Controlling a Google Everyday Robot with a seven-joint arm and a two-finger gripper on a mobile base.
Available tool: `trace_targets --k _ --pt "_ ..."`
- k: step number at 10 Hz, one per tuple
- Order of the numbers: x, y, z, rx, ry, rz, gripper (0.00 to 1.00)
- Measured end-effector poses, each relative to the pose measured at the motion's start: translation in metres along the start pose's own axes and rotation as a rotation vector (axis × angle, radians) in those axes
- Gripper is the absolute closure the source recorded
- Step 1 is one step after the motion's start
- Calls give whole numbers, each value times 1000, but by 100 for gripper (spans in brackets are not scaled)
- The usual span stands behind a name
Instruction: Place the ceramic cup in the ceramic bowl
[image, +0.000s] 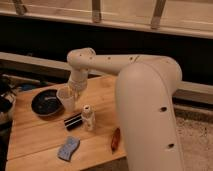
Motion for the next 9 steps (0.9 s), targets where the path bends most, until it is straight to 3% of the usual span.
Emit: trace_targets --k 5,9 --pt "1 15 3 -1 7 -33 100" --pt "2 28 -7 -3 2 -66 100"
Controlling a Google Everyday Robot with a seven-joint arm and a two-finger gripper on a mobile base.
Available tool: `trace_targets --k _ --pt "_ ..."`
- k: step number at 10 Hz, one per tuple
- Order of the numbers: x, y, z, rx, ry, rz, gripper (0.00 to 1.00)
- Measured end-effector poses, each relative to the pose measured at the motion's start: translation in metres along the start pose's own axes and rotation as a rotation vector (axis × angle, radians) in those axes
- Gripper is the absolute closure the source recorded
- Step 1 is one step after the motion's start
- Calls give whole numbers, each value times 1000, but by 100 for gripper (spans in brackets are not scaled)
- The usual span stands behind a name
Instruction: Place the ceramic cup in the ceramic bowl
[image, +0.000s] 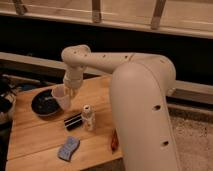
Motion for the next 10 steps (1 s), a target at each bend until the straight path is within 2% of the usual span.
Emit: trace_targets --k 4,10 --pt "-2 9 -6 -6 -4 -31 100" --pt "8 37 -12 -9 0 -92 100"
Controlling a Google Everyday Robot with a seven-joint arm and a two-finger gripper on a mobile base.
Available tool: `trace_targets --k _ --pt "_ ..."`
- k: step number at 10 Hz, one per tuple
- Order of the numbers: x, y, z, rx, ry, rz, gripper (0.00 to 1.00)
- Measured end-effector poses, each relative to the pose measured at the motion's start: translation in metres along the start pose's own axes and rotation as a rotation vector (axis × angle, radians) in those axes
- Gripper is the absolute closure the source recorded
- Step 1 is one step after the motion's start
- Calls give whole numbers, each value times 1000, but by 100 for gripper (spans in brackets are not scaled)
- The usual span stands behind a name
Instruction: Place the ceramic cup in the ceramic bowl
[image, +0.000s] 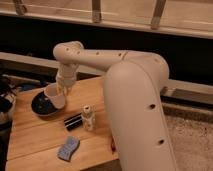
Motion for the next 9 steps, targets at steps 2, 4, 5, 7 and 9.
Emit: trace_targets --k 2,4,5,7,9 --pt "0 4 2 4 11 -5 100" --pt "-3 -3 15 8 12 -4 100" --pt "-3 -2 17 6 13 -8 100" --pt "-4 8 16 6 21 -21 100" --pt "-6 8 16 10 23 -25 100"
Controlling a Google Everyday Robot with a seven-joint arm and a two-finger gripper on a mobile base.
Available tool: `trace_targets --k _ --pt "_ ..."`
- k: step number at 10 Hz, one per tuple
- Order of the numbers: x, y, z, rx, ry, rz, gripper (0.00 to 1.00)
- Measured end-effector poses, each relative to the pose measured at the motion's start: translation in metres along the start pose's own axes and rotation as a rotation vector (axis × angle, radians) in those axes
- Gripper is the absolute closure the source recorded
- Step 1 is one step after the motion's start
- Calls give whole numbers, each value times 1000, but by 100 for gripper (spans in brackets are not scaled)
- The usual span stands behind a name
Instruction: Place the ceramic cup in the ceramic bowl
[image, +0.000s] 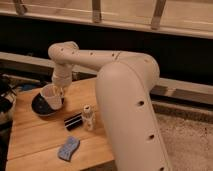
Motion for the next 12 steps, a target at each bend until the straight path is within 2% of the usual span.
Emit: trace_targets --k 2,4,6,8,9,10,12 --pt "-4 0 0 2 1 -1 100" --pt "-6 9 8 1 6 -21 100" --pt "-9 15 7 1 6 -30 100" --pt "-11 4 7 7 5 -27 100" --pt "-13 -2 5 7 2 -23 97" --pt "-14 -1 5 4 -5 -25 87" --pt "-14 6 8 0 -5 -32 73"
